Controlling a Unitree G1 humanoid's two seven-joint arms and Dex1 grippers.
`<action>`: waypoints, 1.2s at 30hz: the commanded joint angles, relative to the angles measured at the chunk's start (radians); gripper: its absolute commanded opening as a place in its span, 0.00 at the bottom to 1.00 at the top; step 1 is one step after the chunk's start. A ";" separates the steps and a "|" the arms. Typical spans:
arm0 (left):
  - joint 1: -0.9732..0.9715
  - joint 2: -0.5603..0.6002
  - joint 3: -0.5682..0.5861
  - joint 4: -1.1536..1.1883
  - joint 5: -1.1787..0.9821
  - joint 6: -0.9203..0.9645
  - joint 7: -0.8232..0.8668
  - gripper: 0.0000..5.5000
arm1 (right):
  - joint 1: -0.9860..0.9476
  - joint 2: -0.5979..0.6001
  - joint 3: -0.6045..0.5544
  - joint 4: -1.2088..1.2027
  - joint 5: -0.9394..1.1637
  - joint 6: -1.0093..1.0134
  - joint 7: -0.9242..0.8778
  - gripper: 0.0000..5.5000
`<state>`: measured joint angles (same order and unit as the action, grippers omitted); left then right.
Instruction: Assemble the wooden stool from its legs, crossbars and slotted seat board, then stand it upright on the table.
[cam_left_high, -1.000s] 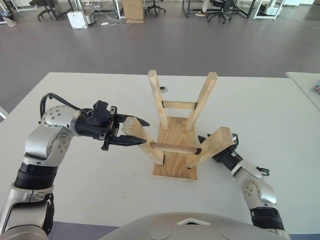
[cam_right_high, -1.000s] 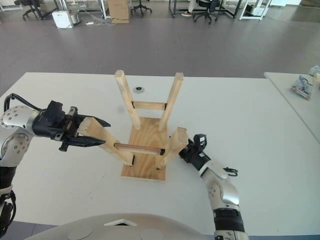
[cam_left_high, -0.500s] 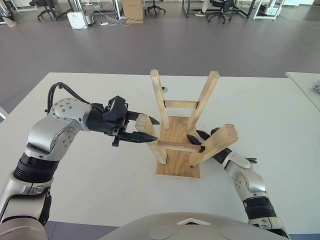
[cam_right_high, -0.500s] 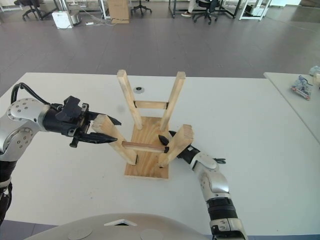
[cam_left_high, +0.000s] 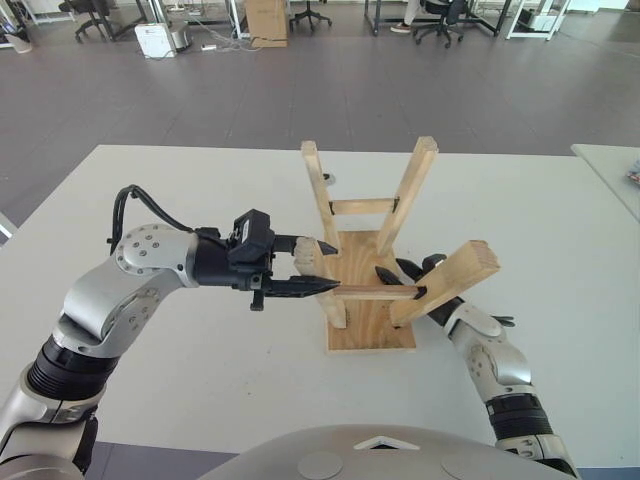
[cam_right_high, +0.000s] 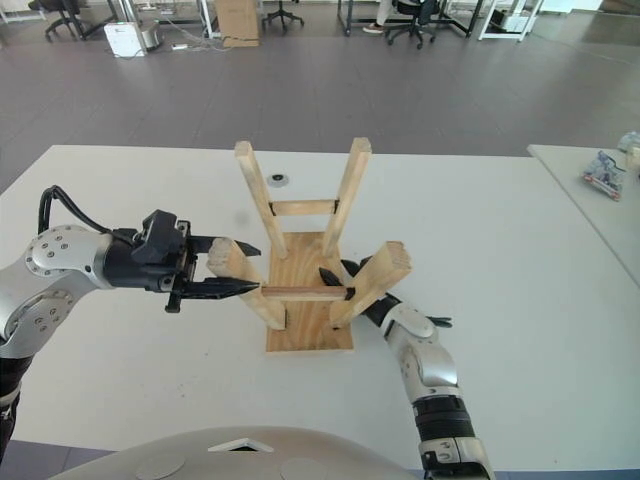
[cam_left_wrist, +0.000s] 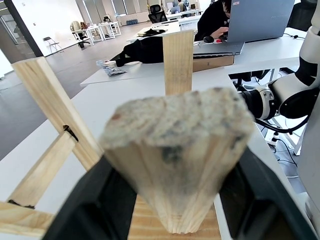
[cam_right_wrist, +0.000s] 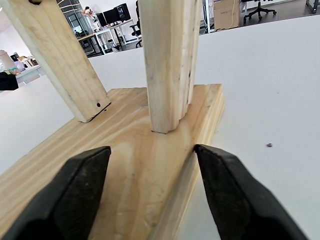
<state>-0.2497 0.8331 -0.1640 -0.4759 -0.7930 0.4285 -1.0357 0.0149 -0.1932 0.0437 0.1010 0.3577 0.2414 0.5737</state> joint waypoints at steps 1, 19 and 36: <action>0.177 0.045 -0.288 0.129 0.232 0.225 0.081 0.37 | 0.065 0.036 0.114 0.010 -0.032 0.056 0.029 0.58; 0.206 -0.006 -0.386 0.402 0.557 -0.033 0.146 0.67 | 0.068 0.062 0.163 0.026 -0.047 0.042 0.018 0.58; 0.306 0.126 -0.364 0.587 0.607 -0.396 -0.027 0.98 | -0.001 0.033 0.112 0.128 -0.098 -0.050 -0.038 0.58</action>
<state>-0.0317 0.8978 -0.4802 -0.0171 -0.3108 0.0098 -1.0106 -0.0118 -0.1466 0.1438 0.1686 0.3111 0.1425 0.5609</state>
